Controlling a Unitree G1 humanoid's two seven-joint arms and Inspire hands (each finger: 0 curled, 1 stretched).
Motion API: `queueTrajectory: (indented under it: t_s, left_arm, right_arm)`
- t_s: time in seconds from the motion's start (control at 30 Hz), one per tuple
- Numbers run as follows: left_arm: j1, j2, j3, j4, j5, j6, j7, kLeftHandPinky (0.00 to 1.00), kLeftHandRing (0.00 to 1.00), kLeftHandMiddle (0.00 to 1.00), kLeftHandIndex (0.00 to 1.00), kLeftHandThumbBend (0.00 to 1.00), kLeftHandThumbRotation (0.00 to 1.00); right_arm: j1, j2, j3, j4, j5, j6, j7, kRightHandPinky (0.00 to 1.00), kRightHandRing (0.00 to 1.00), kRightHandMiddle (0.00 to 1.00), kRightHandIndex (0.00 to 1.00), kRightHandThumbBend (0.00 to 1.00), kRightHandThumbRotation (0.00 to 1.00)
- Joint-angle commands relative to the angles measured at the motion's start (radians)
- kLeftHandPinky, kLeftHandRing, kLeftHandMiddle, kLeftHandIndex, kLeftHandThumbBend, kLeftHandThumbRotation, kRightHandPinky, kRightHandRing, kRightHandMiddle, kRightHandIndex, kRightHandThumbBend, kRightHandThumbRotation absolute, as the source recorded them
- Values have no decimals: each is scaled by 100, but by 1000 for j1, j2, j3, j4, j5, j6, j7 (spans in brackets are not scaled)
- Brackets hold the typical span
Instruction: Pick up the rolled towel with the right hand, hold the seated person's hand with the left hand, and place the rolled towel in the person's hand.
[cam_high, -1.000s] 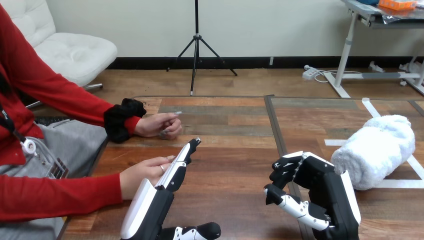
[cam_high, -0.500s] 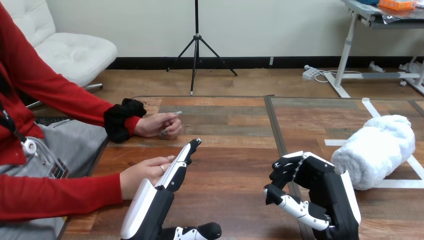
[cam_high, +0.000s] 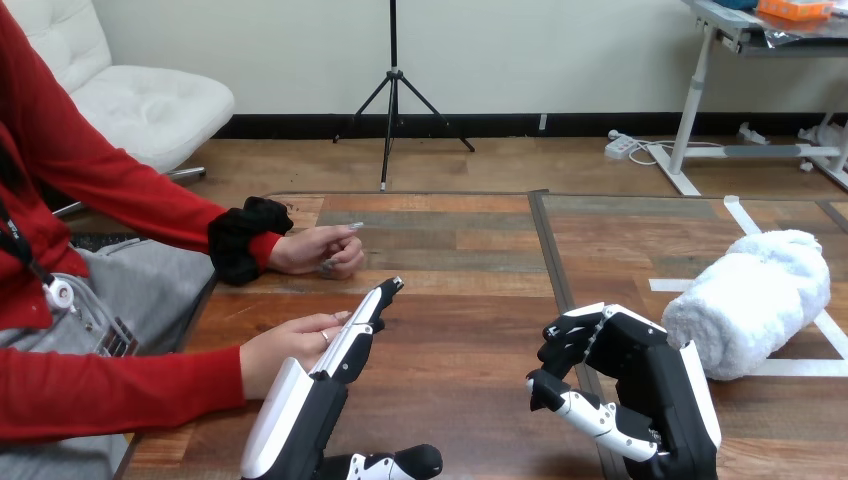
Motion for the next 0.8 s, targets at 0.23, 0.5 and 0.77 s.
queueTrajectory:
  t_s: [0.23, 0.5, 0.77]
  left_arm:
    - [-37, -1, 9, -29, -23, -13, -7, 87, 95, 96, 96, 100, 88]
    - [-40, -1, 10, -26, -20, -10, -6, 87, 94, 97, 97, 100, 88]
    - [-43, -1, 11, -27, -13, -1, -1, 87, 94, 97, 97, 100, 89]
  right_arm:
    - [-65, -9, -7, -4, 5, -25, 2, 32, 38, 44, 48, 83, 31]
    - [-63, -10, -10, -11, -5, -21, -11, 31, 37, 44, 48, 83, 31]
    - [-66, -13, -13, -19, -3, -19, -19, 32, 38, 44, 47, 82, 30]
